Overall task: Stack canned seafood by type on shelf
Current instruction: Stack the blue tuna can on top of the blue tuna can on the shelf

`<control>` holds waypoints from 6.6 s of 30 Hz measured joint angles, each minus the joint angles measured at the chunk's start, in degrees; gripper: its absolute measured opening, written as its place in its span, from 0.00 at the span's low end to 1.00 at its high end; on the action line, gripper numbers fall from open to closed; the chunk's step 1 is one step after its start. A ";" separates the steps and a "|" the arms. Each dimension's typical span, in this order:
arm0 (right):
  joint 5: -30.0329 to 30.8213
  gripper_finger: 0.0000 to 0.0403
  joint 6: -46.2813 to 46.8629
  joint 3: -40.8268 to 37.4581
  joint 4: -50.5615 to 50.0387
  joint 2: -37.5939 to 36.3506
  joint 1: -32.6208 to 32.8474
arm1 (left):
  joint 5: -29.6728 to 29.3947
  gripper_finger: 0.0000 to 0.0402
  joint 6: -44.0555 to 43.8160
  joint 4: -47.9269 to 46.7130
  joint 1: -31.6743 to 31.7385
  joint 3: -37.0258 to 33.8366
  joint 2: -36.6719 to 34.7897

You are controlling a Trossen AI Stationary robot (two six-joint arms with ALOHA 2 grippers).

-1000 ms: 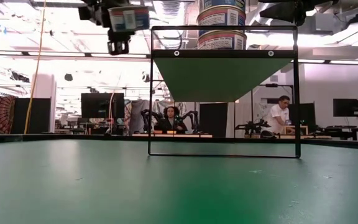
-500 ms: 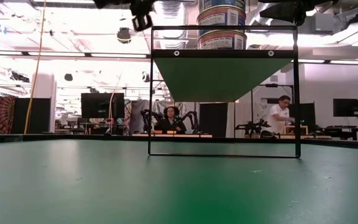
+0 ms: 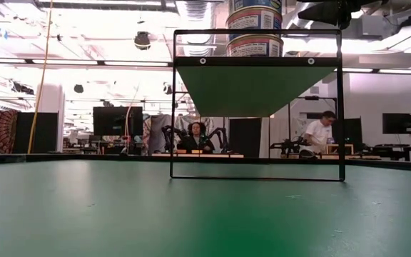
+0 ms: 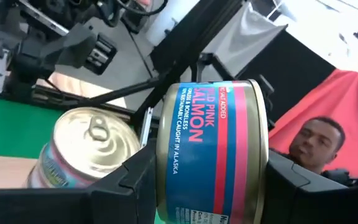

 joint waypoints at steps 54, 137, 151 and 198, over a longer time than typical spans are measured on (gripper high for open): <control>0.28 0.73 -0.28 -0.04 -3.32 -3.82 -0.10 | -7.84 0.58 3.80 -20.66 -5.61 21.16 17.84; 0.26 0.73 -0.26 0.02 -4.86 -3.82 -0.05 | -22.77 0.69 40.11 -45.04 -4.85 34.42 17.70; 0.27 0.73 1.84 0.02 -6.79 -3.93 0.55 | -44.36 0.67 39.26 -64.71 -13.29 34.27 12.17; 0.27 0.73 10.85 0.87 -19.63 -7.23 1.19 | -65.09 0.53 8.95 -61.89 -46.22 -36.71 8.05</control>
